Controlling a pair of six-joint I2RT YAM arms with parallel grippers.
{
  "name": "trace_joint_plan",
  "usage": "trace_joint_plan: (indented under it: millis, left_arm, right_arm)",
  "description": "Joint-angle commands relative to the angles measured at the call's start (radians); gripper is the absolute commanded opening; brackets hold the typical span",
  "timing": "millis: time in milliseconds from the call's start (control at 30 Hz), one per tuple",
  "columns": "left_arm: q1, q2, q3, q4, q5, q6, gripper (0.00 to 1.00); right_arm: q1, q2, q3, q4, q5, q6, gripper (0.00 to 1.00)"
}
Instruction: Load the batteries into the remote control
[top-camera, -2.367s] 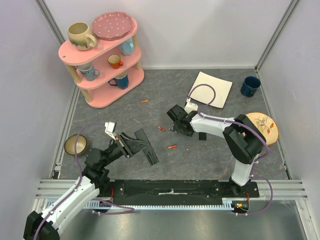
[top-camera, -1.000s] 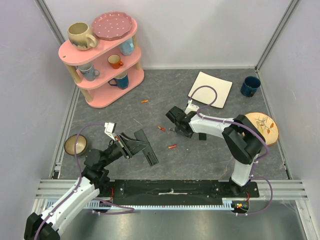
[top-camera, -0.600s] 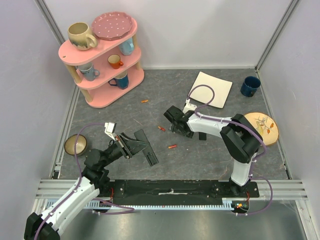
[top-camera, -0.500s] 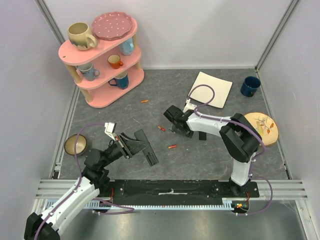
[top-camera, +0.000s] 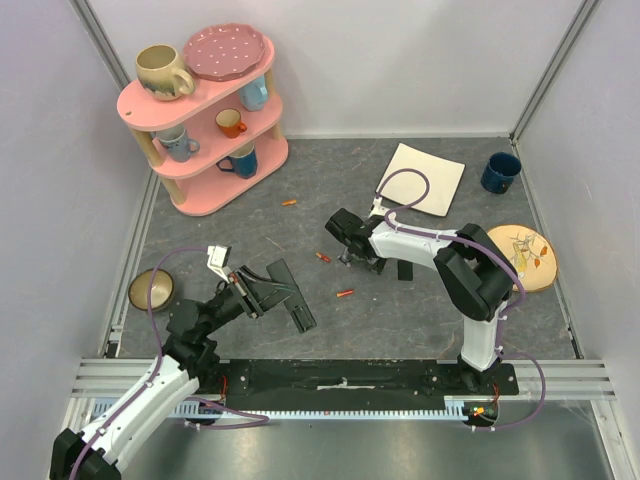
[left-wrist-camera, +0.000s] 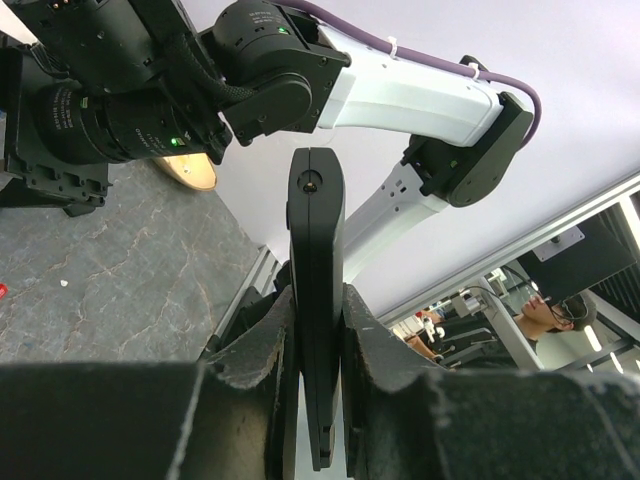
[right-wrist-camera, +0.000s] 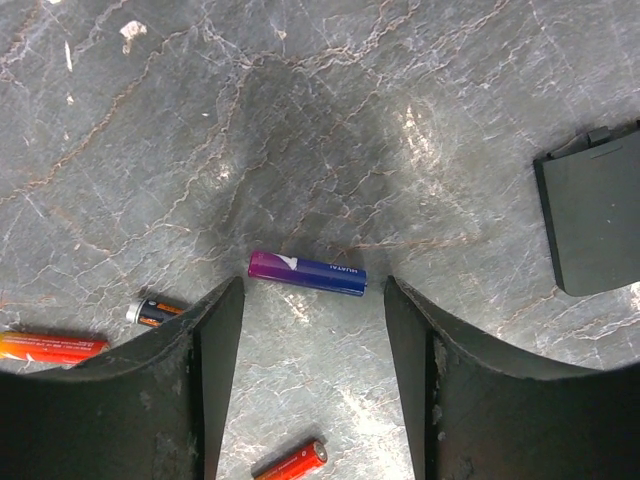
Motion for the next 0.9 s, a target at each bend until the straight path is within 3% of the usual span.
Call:
trace_joint_plan:
  millis: [0,333,500,567,867]
  left_arm:
    - [0.002,-0.011,-0.21,0.012,0.008,-0.008,0.02]
    - [0.003,-0.014,-0.213,0.011,0.006,-0.012,0.02]
    - [0.003,-0.023,-0.213,-0.001,0.003,-0.011,0.02]
    - [0.003,-0.023,-0.213,-0.003,0.003,-0.011,0.02]
    - [0.003,-0.025,-0.213,-0.008,0.005,-0.009,0.02]
  right_arm:
    - [-0.007,0.075,-0.023,0.021,-0.056,0.084,0.64]
    - [-0.007,0.081,-0.024,0.025,-0.054,0.076,0.6]
    - [-0.008,0.085,0.003,0.019,-0.047,0.062,0.76]
    - [-0.011,0.09,0.014,0.015,-0.044,0.065,0.77]
    - [-0.028,0.101,0.032,0.007,-0.051,0.087,0.68]
